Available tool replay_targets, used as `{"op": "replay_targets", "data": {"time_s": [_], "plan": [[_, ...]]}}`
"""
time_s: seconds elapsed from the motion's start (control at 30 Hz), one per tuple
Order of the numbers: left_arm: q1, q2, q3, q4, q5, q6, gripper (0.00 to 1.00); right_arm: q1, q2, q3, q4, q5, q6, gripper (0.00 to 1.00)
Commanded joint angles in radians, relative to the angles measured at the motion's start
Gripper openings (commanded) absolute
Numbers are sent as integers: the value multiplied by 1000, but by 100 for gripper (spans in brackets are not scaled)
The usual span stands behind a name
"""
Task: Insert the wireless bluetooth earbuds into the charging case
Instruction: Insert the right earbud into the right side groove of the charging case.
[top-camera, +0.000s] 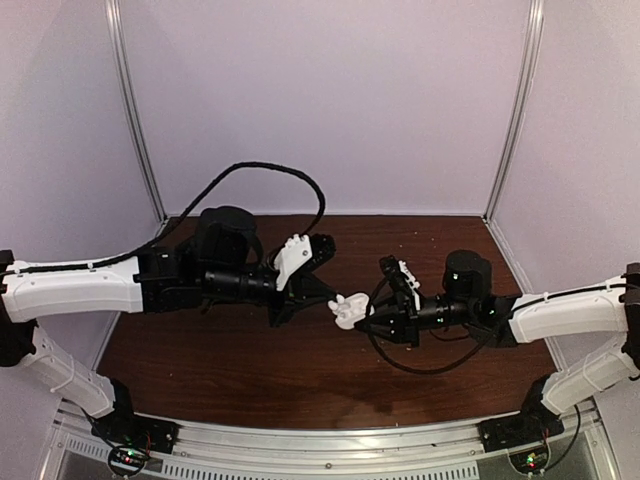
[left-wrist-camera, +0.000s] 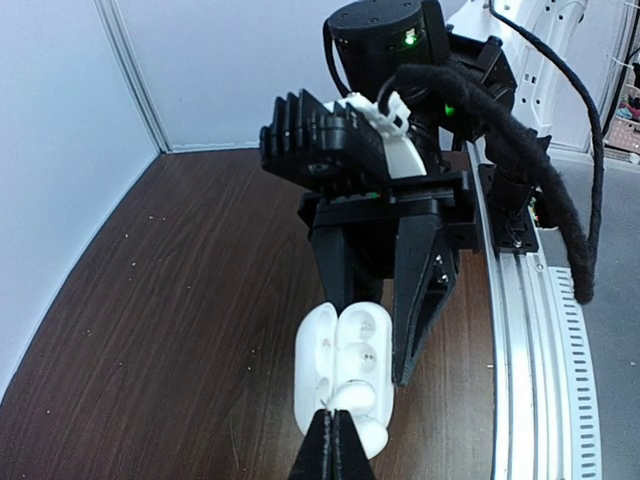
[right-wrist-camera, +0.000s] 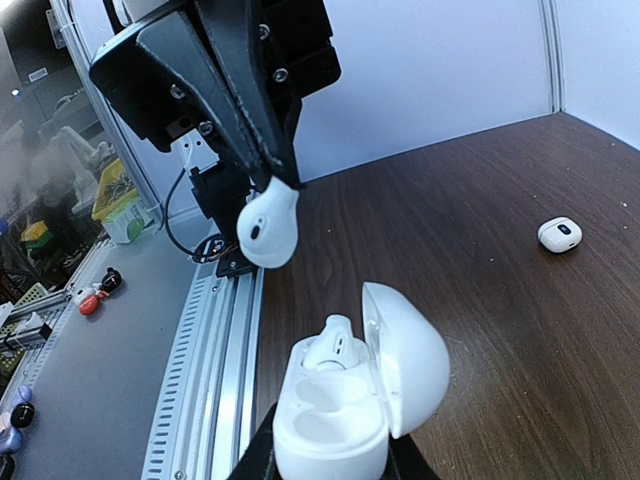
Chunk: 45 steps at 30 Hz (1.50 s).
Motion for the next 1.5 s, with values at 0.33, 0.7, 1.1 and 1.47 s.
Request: {"op": "replay_targets", "data": {"time_s": [0.33,0.7,1.1,1.47], "plan": [[-41,60,78,34,6,65,0,21,27,56,30,-45,9,0],[-50,88,95,30,-34,74,0,30,16,67,18,-62,-2,0],[-73,122,121,-7,-80,103,0,34,18,73,10,-55,4,0],[-85,135,127,-32,-94,139,0,34,6,65,19,-62,6,0]]}}
